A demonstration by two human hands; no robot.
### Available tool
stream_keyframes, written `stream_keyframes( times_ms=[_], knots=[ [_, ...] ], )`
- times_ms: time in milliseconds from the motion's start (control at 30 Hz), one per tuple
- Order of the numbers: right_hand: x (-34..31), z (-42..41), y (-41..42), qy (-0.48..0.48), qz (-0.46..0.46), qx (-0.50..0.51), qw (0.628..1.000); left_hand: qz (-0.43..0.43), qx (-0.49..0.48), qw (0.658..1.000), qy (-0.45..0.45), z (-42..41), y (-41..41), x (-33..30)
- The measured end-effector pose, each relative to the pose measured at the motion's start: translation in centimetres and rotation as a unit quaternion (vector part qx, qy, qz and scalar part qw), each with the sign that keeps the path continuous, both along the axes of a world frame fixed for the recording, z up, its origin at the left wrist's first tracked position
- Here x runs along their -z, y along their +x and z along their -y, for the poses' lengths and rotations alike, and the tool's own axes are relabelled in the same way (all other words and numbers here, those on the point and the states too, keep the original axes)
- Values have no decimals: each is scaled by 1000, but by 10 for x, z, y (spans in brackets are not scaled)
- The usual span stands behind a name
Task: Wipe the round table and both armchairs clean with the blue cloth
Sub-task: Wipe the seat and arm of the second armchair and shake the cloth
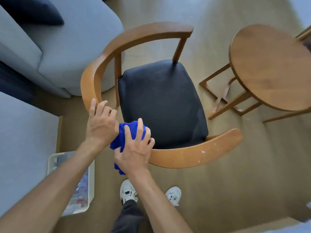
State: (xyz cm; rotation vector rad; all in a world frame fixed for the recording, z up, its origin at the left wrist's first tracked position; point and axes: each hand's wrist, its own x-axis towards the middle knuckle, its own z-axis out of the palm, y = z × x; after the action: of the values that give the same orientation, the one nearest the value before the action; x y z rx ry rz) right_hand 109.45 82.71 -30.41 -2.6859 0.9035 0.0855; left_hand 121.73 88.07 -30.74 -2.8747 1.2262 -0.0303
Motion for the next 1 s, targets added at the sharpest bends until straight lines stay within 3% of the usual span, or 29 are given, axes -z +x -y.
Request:
stream_keyframes(
  times_ms=[133,233,333,433,500,567,633,700,867,1000],
  knots=[
    [10,10,-23,2,8,-23,1000,21,-30,999,8,6,-7,4],
    [16,39,-59,-16,66,-89,994,2,-17,999,31,17,-20,7],
    [18,89,-105,-23,154,-151,976,-25,36,998,34,32,-50,16],
    [14,160,-153,-51,164,-166,971,-67,51,996,23,47,-80,30],
    [10,207,-175,-82,153,-117,978,-92,31,995,25,51,-89,34],
    [8,242,-185,-83,148,8,985,-109,11,993,36,52,-90,36],
    [6,247,-177,-42,162,153,974,-133,-22,990,38,56,-93,36],
    [4,217,-161,-57,167,195,965,-158,-63,985,14,65,-102,35],
    [20,102,-121,-111,176,-23,978,-135,-97,985,-43,78,-119,38],
    [22,168,-148,-166,153,-130,966,-134,-115,984,-29,78,-116,44]
  ],
)
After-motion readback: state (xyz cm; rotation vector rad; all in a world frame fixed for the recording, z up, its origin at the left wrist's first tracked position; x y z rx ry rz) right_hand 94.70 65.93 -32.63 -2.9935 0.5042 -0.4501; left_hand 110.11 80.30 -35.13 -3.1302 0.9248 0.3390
